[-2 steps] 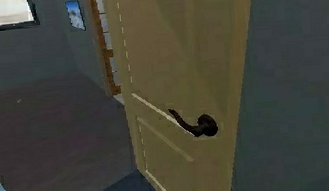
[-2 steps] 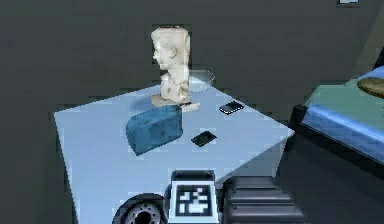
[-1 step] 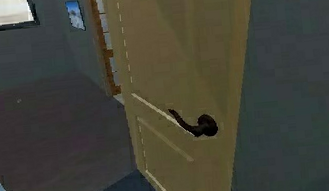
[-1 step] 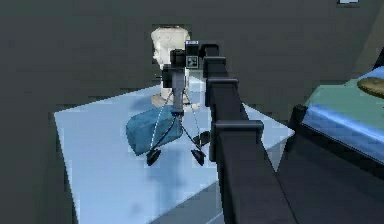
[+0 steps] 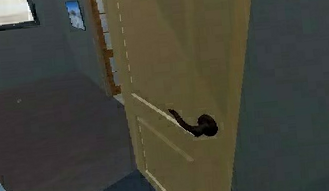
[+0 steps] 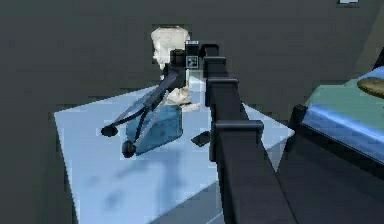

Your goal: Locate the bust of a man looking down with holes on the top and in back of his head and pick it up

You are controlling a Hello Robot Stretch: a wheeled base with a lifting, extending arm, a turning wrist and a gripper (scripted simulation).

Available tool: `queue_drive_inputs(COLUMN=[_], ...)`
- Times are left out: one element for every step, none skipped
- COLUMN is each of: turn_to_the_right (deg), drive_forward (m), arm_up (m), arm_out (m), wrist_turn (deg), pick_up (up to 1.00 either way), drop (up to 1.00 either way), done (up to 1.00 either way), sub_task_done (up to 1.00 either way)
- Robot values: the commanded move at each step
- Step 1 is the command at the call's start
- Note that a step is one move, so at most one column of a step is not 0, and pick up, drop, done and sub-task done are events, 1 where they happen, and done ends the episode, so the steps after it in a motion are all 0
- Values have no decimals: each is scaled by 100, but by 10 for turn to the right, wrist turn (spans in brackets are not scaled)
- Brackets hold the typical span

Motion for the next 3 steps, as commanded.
queue_drive_inputs(turn_to_the_right=[0, 0, 0], drive_forward=[0, 0, 0], arm_up=[0, 0, 0], arm_out=[0, 0, 0], wrist_turn=[450, 450, 360], pick_up=[0, 0, 0], drop=[0, 0, 0], done=[0, 0, 0], sub_task_done=[0, 0, 0])
